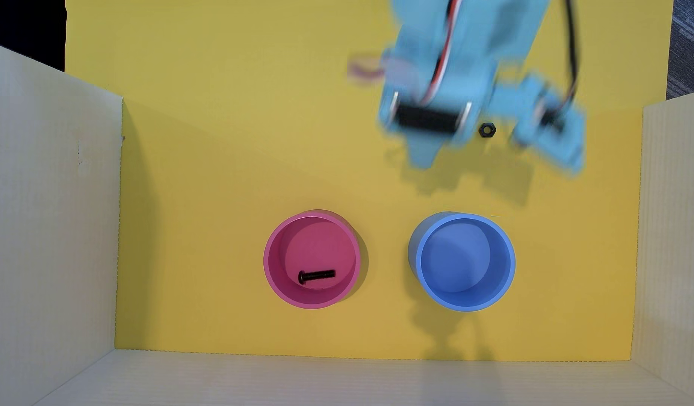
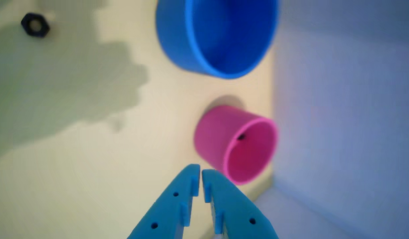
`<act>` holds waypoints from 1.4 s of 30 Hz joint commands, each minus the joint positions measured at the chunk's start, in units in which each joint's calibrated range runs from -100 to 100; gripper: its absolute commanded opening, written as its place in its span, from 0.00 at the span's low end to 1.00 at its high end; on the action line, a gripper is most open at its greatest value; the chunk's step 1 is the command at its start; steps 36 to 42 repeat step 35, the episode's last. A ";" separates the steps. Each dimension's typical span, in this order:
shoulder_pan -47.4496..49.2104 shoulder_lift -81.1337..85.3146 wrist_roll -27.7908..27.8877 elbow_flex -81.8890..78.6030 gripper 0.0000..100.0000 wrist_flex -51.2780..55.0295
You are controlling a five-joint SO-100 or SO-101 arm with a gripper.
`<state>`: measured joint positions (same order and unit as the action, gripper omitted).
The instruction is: Pick up the bolt and place it in the pink box
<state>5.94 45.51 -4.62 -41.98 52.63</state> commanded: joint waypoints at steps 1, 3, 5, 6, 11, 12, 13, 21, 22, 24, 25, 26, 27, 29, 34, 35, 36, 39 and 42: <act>0.24 23.09 -0.36 -18.58 0.01 -11.75; 0.24 33.20 -0.36 -27.90 0.01 -15.87; 0.24 42.62 -0.36 -35.95 0.01 -18.01; 0.24 47.25 -0.36 -39.20 0.01 -18.19; 0.75 52.64 -0.41 -46.26 0.01 -13.29; 0.90 51.29 -0.46 -46.08 0.01 -11.58; 0.90 50.37 -0.46 -45.99 0.01 -9.86; 0.97 50.03 -3.85 -47.80 0.01 7.38; 1.05 50.03 -4.11 -48.61 0.01 8.24; 1.05 50.03 -4.22 -51.14 0.01 8.67; 1.05 50.03 -4.22 -52.95 0.01 8.41; 0.97 50.03 -4.27 -53.40 0.01 8.33; 0.90 50.03 -4.58 -53.59 0.01 8.41; 0.90 50.03 -4.79 -53.22 0.01 8.33; 0.90 50.03 -4.79 -53.22 0.01 8.33; 0.90 50.03 -4.79 -53.22 0.01 8.33; 0.90 50.03 -4.79 -53.22 0.01 8.33; 0.90 50.03 -4.79 -53.22 0.01 8.33; 0.90 50.03 -4.79 -53.22 0.01 8.33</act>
